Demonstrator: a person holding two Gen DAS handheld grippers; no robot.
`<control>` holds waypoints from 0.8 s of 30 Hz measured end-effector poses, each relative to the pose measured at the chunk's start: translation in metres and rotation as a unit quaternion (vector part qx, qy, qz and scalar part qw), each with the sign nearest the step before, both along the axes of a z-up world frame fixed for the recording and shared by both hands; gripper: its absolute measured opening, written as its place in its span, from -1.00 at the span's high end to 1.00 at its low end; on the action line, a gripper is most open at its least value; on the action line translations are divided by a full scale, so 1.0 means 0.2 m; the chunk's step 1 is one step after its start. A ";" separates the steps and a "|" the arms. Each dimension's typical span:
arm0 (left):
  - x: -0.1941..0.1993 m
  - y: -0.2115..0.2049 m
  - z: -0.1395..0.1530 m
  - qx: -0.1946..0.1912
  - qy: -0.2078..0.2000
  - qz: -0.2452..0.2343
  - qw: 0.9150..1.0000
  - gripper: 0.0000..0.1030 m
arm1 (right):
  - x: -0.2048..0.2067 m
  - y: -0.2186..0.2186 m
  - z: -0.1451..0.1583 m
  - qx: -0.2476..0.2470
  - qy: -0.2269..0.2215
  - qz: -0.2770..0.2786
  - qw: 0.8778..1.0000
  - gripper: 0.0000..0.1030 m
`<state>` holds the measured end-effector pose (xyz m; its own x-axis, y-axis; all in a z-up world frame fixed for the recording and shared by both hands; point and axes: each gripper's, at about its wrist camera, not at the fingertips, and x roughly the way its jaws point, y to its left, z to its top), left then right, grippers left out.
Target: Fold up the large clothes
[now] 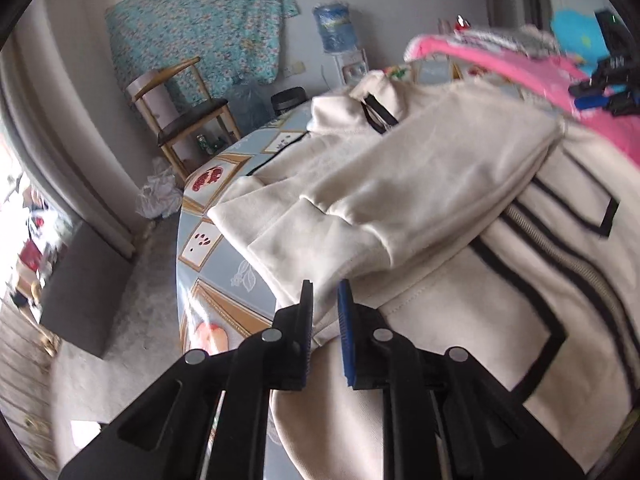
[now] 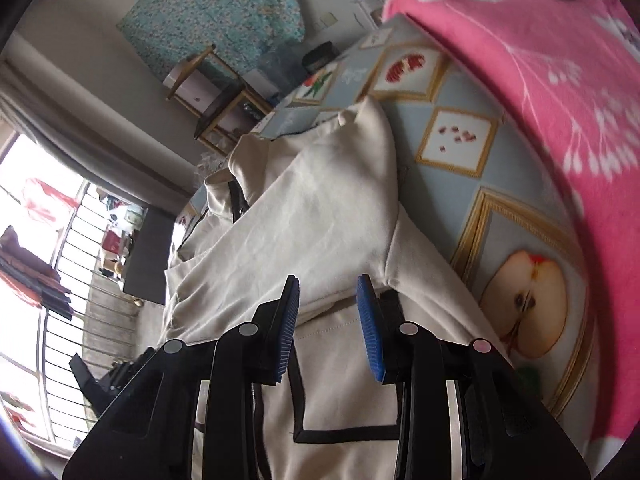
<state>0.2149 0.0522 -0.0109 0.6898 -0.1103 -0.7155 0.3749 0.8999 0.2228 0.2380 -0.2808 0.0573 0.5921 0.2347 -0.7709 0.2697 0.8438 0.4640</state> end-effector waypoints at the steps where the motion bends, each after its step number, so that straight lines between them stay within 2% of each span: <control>1: -0.01 0.02 0.02 -0.016 -0.001 0.006 1.000 0.74 | 0.03 0.02 0.01 -0.019 -0.002 0.006 1.000 0.38; 5: 0.01 0.09 0.09 -0.083 -0.002 0.035 0.996 0.74 | 0.20 0.11 -0.03 -0.078 0.000 0.040 0.996 0.40; 8: 0.07 0.04 0.10 -0.106 0.001 0.034 0.994 0.74 | 0.28 0.17 -0.12 -0.110 0.016 0.065 0.992 0.45; 13: 0.22 -0.06 0.02 -0.134 0.036 0.036 0.990 0.74 | 0.31 0.21 -0.34 -0.140 0.069 0.101 0.983 0.44; 14: 0.25 -0.08 0.00 -0.135 0.042 0.035 0.989 0.74 | 0.30 0.21 -0.35 -0.143 0.067 0.106 0.982 0.45; 16: 0.29 -0.12 -0.05 -0.131 0.050 0.030 0.990 0.74 | 0.29 0.21 -0.32 -0.144 0.066 0.116 0.980 0.45; 18: 0.34 -0.14 -0.12 -0.105 0.069 0.041 0.991 0.74 | 0.28 0.17 -0.25 -0.127 0.052 0.122 0.983 0.41; 19: 0.36 -0.14 -0.16 -0.092 0.080 0.051 0.991 0.74 | 0.29 0.14 -0.21 -0.120 0.044 0.116 0.985 0.31; 20: 0.37 -0.13 -0.20 -0.093 0.091 0.056 0.990 0.73 | 0.30 0.10 -0.18 -0.119 0.034 0.106 0.987 0.18; 21: 0.37 -0.10 -0.20 -0.112 0.089 0.058 0.988 0.73 | 0.32 0.05 -0.14 -0.123 0.028 0.095 0.987 0.14; 23: 0.38 -0.08 -0.20 -0.129 0.098 0.063 0.985 0.72 | 0.37 -0.05 -0.10 -0.130 0.025 0.073 0.988 0.13; 24: 0.38 -0.08 -0.20 -0.129 0.099 0.063 0.985 0.72 | 0.40 -0.11 -0.09 -0.119 0.023 0.063 0.991 0.13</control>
